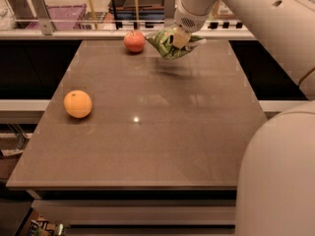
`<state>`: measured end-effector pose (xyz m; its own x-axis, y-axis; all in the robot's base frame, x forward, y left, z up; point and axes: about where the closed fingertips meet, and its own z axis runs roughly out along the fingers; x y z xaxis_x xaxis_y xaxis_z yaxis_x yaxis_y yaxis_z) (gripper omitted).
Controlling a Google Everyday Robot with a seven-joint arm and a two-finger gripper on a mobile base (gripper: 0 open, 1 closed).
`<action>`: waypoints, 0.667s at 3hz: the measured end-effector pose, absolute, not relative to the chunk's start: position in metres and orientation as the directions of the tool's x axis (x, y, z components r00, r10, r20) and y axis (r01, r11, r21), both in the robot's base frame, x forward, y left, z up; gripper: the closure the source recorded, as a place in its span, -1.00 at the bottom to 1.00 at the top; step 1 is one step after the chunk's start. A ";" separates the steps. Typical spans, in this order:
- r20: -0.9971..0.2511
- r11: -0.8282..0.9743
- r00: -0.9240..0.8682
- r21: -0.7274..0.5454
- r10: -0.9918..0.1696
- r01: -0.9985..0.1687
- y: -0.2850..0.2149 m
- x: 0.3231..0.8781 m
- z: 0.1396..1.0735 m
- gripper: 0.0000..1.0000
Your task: Move green jalapeno chip bag near apple
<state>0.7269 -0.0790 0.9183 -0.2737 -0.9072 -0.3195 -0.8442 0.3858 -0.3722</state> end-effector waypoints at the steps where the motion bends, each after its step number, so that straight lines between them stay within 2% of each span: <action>1: -0.330 0.386 -0.269 -0.366 -0.905 -0.847 -0.077 0.738 0.911 1.00; 2: -0.347 0.405 -0.281 -0.364 -0.895 -0.838 -0.083 0.749 0.905 1.00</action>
Offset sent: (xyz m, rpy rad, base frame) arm 0.0348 -0.0144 -0.0145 0.0527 -0.0217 -0.0337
